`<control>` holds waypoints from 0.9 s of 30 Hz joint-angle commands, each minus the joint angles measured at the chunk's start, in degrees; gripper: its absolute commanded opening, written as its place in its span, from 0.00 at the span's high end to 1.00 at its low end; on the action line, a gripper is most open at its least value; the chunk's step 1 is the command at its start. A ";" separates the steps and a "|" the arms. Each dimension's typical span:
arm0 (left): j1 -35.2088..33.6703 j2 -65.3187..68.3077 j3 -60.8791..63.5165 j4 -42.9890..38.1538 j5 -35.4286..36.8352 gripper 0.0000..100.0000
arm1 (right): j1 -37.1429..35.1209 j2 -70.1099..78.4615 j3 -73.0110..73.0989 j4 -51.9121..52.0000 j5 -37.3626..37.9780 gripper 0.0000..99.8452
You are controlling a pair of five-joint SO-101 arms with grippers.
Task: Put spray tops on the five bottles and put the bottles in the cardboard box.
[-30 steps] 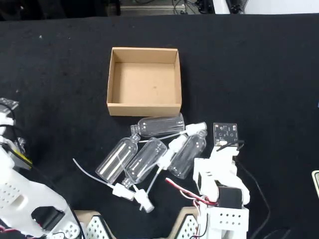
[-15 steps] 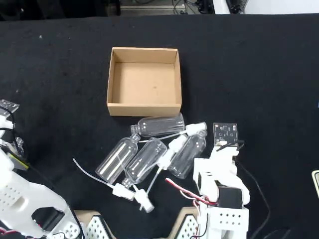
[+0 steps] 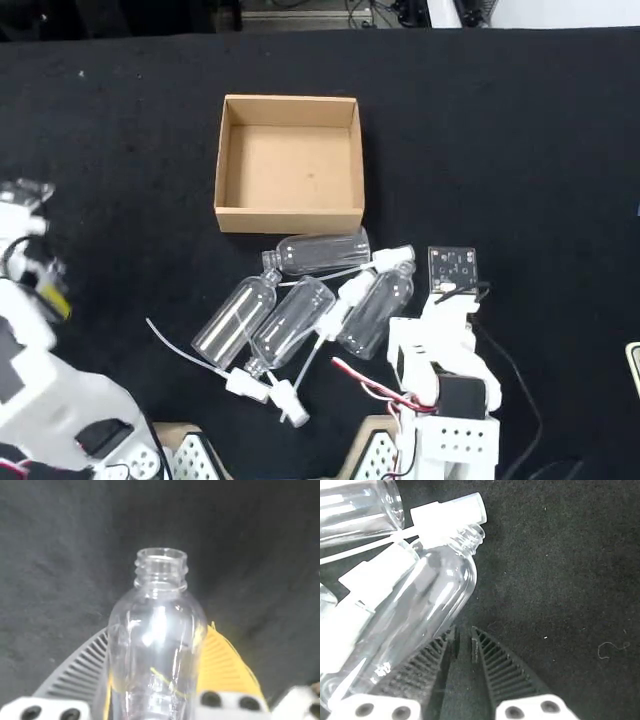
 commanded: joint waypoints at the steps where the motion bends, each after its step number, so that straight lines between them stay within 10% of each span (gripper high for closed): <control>1: 6.29 -13.45 -0.40 1.14 17.49 0.92 | 1.32 -5.67 -1.89 -4.57 0.35 0.99; 6: 12.09 -24.79 7.08 -0.35 29.27 0.92 | 1.41 -5.67 -2.33 -19.52 2.37 0.99; 11: 12.88 -34.81 17.27 -11.34 38.77 0.92 | 1.05 -5.67 -4.35 -27.08 21.71 0.99; 19: 13.14 -46.42 38.64 -34.64 51.25 0.92 | -0.62 -5.58 -23.69 -15.21 23.74 0.99; 27: 13.49 -51.25 49.10 -43.78 59.60 0.92 | -21.80 12.18 -42.95 0.62 23.21 0.99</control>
